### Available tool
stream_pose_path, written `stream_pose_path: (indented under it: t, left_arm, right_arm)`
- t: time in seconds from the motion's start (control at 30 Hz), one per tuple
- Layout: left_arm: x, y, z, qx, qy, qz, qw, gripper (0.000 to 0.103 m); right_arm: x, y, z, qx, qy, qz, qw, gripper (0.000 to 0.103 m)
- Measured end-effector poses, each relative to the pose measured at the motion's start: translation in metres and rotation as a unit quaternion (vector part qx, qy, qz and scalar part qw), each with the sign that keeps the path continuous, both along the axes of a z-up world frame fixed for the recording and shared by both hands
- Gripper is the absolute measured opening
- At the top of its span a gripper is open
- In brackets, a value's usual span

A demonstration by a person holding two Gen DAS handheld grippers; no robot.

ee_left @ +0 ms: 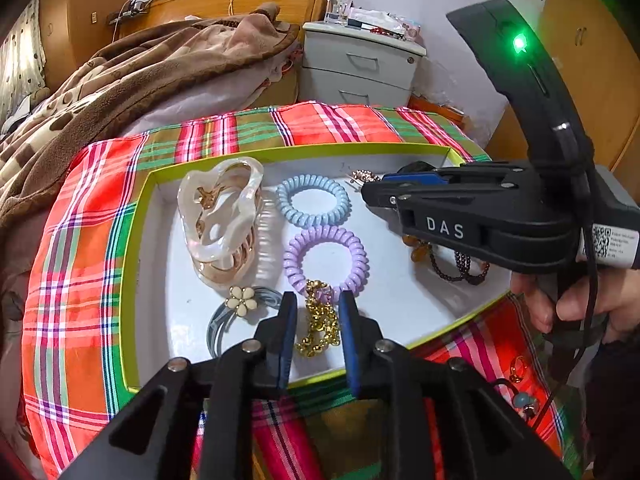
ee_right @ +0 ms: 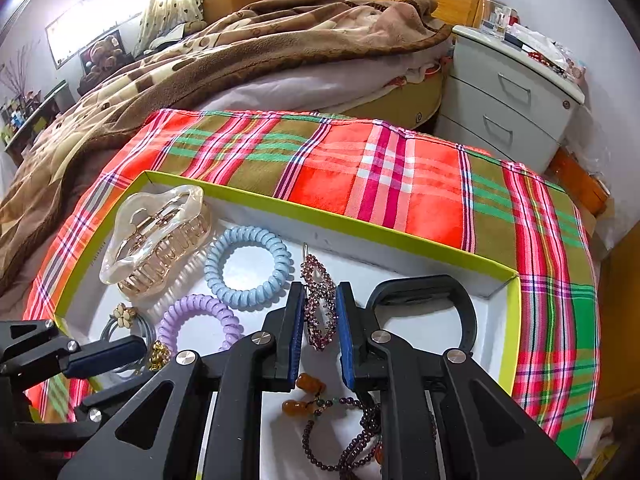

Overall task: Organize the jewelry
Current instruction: 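Carry the gold chain and rhinestone clip into the box and open both tools, then withdraw both tools toward the last items on the bedspread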

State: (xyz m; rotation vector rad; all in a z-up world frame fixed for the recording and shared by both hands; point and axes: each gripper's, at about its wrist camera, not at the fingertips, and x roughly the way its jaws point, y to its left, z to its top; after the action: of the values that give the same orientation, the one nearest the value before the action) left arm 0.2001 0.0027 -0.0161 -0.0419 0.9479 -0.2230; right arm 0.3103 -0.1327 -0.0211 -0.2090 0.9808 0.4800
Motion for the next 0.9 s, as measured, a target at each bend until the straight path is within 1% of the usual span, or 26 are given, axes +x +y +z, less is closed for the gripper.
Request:
stream_pose_path:
  t: [0.03, 0.1, 0.17, 0.4, 0.5, 0.57, 0.7, 0.83, 0.9]
  left_arm:
    - [-0.001, 0.0, 0.001, -0.002, -0.001, -0.001, 1.0, 0.023]
    - [-0.002, 0.0, 0.002, -0.002, 0.0, -0.002, 1.0, 0.024]
    - [-0.004, -0.002, 0.003, -0.001, -0.002, -0.004, 1.0, 0.027]
    - [-0.015, -0.005, 0.013, -0.003, -0.011, -0.006, 0.9999, 0.029]
    - [-0.024, -0.005, 0.019, -0.01, -0.017, -0.009, 0.9998, 0.032]
    - [-0.03, -0.006, 0.023, -0.016, -0.021, -0.017, 0.9995, 0.034]
    - [-0.042, -0.008, 0.029, -0.022, -0.025, -0.023, 0.9992, 0.035]
    - [-0.054, -0.013, 0.031, -0.023, -0.026, -0.032, 0.9989, 0.035]
    - [-0.061, -0.015, 0.03, -0.03, -0.023, -0.037, 0.9986, 0.035]
  right_arm:
    - [-0.001, -0.001, 0.002, 0.003, -0.002, -0.001, 1.0, 0.02]
    - [-0.003, -0.004, 0.005, 0.011, -0.006, -0.002, 1.0, 0.026]
    - [-0.006, -0.006, 0.009, 0.017, -0.01, -0.004, 1.0, 0.029]
    - [-0.02, -0.016, 0.024, 0.036, -0.023, -0.01, 0.999, 0.03]
    - [-0.031, -0.026, 0.032, 0.048, -0.03, -0.016, 0.998, 0.03]
    - [-0.041, -0.035, 0.037, 0.058, -0.035, -0.023, 0.997, 0.03]
    - [-0.065, -0.055, 0.042, 0.076, -0.04, -0.037, 0.996, 0.03]
    - [-0.094, -0.073, 0.041, 0.078, -0.039, -0.05, 0.995, 0.03]
    - [-0.109, -0.082, 0.039, 0.079, -0.036, -0.057, 0.995, 0.03]
